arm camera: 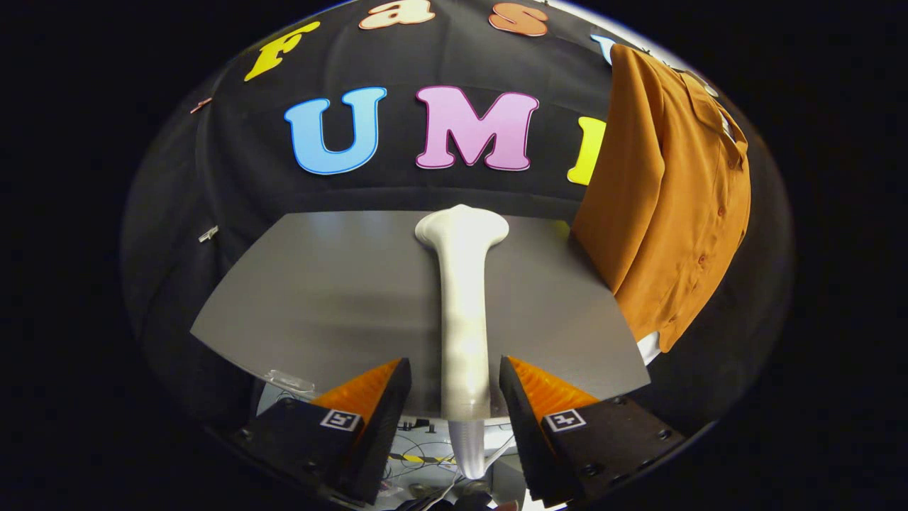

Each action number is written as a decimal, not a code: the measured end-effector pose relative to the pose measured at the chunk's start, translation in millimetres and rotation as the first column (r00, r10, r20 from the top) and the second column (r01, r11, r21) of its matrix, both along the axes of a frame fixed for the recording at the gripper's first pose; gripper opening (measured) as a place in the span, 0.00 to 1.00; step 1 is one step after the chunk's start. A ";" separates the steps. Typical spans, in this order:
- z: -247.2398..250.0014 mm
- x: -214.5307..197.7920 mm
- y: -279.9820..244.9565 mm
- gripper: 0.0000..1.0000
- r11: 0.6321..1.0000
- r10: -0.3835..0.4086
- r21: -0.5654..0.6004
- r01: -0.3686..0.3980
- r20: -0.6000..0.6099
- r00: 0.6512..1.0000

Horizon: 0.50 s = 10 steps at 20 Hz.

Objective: Iron the clothes twice with a garment steamer, once on the left side and once on the right side.

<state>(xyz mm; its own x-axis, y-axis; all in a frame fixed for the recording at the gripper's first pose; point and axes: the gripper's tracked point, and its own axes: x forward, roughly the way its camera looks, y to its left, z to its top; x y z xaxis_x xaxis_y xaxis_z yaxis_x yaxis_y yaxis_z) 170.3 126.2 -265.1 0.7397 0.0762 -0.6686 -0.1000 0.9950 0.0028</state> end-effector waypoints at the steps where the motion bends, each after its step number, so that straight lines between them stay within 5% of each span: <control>1: 1.0 5.4 -4.3 0.67 1.000 -0.025 0.005 0.025 0.022 0.999; 5: 3.2 9.3 -8.4 0.32 1.000 -0.020 0.006 0.019 0.067 0.998; 7: 7.7 6.2 -6.7 0.23 0.999 -0.015 0.045 0.011 0.092 0.996; 10: 27.0 -3.3 -9.3 0.23 0.996 -0.010 0.085 -0.005 0.179 0.984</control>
<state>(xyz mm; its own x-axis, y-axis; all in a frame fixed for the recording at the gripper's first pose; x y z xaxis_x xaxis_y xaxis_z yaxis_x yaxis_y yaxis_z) 167.0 116.9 -238.2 0.8473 0.1252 -0.5162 -0.1042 0.9921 0.0695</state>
